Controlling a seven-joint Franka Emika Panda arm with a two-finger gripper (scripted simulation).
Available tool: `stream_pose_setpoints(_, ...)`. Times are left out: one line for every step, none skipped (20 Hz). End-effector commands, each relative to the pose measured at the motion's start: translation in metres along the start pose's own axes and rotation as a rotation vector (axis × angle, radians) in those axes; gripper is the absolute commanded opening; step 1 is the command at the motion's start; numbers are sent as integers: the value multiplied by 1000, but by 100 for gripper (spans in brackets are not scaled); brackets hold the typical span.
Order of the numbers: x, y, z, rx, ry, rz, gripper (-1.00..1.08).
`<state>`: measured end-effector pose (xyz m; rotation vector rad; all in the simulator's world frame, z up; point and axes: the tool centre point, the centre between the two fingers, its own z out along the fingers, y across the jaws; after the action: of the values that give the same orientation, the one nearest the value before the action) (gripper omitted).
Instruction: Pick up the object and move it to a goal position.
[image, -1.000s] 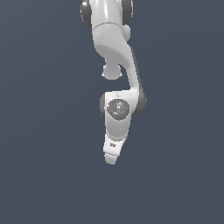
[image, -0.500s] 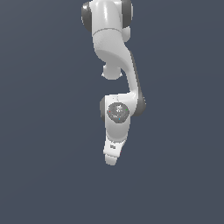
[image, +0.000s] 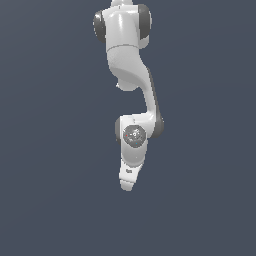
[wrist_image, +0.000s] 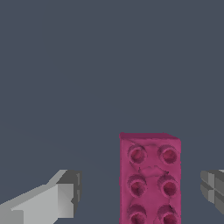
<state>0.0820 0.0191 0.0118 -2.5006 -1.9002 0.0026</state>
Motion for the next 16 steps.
stream_pose_setpoints(0, 1, 0, -2, 0, 0, -100)
stream_pose_setpoints(0, 1, 0, -2, 0, 0, -100)
stream_pose_setpoints(0, 1, 0, -2, 0, 0, -100)
stream_pose_setpoints(0, 1, 0, -2, 0, 0, -100)
stream_pose_setpoints(0, 1, 0, -2, 0, 0, -100)
stream_pose_setpoints(0, 1, 0, -2, 0, 0, -100)
stream_pose_setpoints(0, 1, 0, -2, 0, 0, -100)
stream_pose_setpoints(0, 1, 0, -2, 0, 0, -100)
stream_pose_setpoints(0, 1, 0, -2, 0, 0, -100)
stream_pose_setpoints(0, 1, 0, -2, 0, 0, -100)
stream_pose_setpoints(0, 1, 0, -2, 0, 0, -100)
stream_pose_setpoints(0, 1, 0, -2, 0, 0, -100)
stream_pose_setpoints(0, 0, -1, -2, 0, 0, -100)
stream_pose_setpoints(0, 0, -1, -2, 0, 0, -100)
stream_pose_setpoints(1, -1, -2, -2, 0, 0, -100)
stream_pose_setpoints(1, -2, -3, -2, 0, 0, -100)
